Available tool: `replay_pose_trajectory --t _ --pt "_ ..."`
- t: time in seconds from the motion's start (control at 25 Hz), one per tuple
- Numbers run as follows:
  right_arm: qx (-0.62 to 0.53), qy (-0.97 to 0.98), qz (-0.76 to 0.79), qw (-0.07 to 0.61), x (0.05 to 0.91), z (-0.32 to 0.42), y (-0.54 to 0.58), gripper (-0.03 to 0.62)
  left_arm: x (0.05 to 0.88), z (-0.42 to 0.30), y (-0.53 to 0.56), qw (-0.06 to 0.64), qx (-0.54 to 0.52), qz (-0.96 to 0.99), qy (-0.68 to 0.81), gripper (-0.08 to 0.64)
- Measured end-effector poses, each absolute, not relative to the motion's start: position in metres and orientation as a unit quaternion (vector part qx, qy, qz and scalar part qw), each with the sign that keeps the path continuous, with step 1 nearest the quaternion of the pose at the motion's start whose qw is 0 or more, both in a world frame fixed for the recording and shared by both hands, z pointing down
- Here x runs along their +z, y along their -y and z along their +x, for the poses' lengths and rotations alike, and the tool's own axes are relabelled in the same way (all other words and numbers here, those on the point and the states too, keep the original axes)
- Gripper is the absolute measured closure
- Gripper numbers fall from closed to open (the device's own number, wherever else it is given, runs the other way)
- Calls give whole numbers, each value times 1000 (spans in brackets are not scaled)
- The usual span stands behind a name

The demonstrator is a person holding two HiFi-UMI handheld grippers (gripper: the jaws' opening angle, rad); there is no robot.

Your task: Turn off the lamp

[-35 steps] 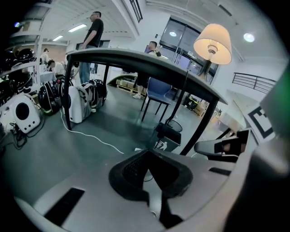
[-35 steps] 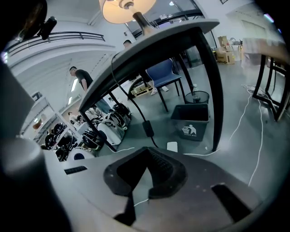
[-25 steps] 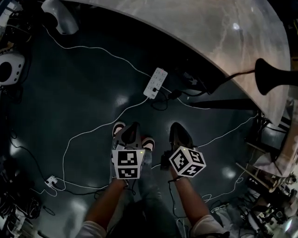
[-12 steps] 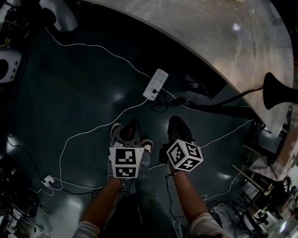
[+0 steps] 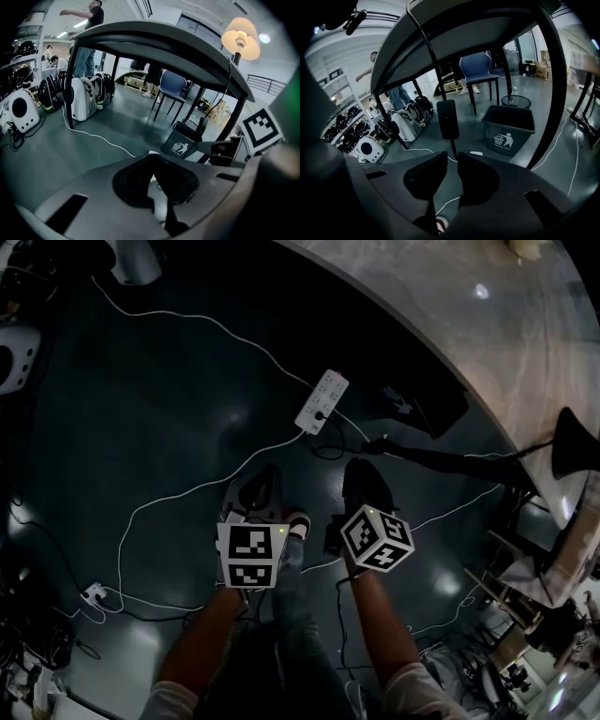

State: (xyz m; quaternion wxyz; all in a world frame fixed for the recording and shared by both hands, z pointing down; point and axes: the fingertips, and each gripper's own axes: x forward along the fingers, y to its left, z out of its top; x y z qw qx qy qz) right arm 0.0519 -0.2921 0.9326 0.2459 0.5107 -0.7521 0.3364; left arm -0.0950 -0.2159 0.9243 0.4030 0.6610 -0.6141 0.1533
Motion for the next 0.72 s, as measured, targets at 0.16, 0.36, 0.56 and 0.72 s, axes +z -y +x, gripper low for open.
replay_pose_trajectory --t 0.16,0.36,0.56,0.72 --pt "334 748 516 251 941 49 295 529 931 -101 214 411 151 658 613 554" --pt "322 748 519 259 947 45 302 529 938 -106 213 415 154 658 610 554" --pt "331 744 521 256 952 43 306 529 943 -111 212 419 157 656 607 554" --pt "336 738 527 256 955 46 303 547 945 -113 207 422 160 655 606 554"
